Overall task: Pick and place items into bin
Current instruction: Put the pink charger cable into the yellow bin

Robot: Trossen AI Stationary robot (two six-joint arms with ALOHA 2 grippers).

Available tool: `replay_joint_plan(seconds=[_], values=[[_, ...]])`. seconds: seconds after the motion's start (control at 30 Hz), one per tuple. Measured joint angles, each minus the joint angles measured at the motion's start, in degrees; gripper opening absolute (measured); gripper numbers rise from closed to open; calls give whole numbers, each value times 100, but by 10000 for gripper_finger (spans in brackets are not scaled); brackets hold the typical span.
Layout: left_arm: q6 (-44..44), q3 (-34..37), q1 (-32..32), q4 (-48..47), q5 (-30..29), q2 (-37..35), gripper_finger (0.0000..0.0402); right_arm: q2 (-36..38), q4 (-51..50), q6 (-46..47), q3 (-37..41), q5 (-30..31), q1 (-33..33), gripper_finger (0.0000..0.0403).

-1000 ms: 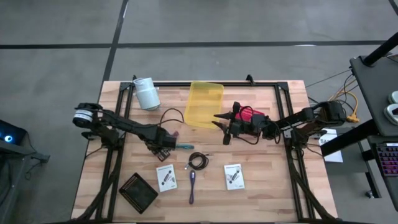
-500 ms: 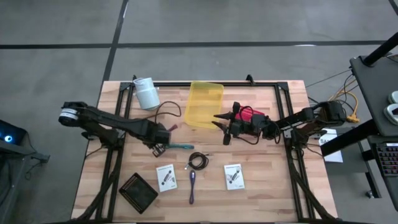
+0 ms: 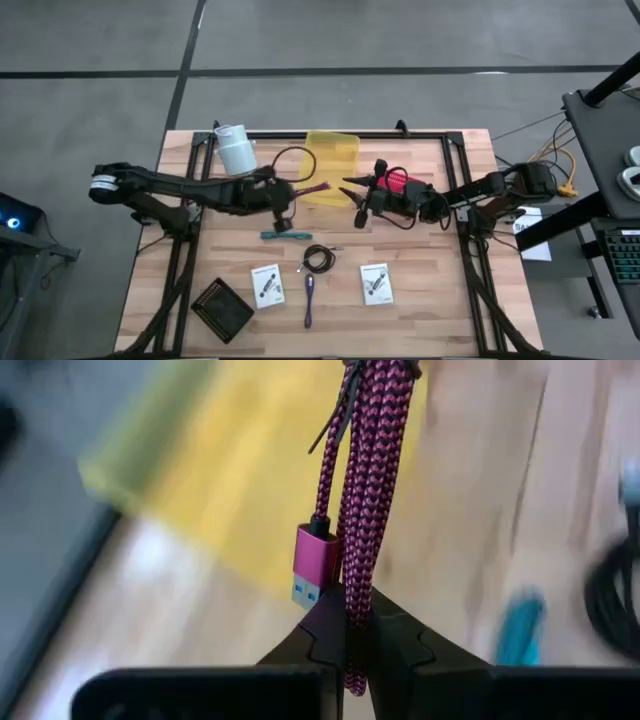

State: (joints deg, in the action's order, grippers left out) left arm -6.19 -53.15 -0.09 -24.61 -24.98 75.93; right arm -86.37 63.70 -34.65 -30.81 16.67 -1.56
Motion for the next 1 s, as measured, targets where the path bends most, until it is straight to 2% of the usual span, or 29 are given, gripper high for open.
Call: replay_joint_plan(seconds=[0.13,0.27,0.37,0.5,0.67,0.77,1.0], values=[[802,-30,403,1127,-1,184,4,0,-13,17,7,7,0,106],[990,-30,896,1694,108,460,4,0,7,1,7,142,0,106],[721,-90,1290,1806,165,766,4,0,7,-8,9,187,-12,103],[-100,-271,1715,1803,300,1165,4,0,-4,-28,13,195,-32,98],[-923,-542,2041,1817,976,1567,4,1,-9,-28,15,197,-33,93],[-1123,-740,2087,1822,1357,1795,4,2,-11,-28,17,197,-35,90],[-1124,-982,2086,1799,1502,2185,12,2,-20,-26,17,197,-37,89]])
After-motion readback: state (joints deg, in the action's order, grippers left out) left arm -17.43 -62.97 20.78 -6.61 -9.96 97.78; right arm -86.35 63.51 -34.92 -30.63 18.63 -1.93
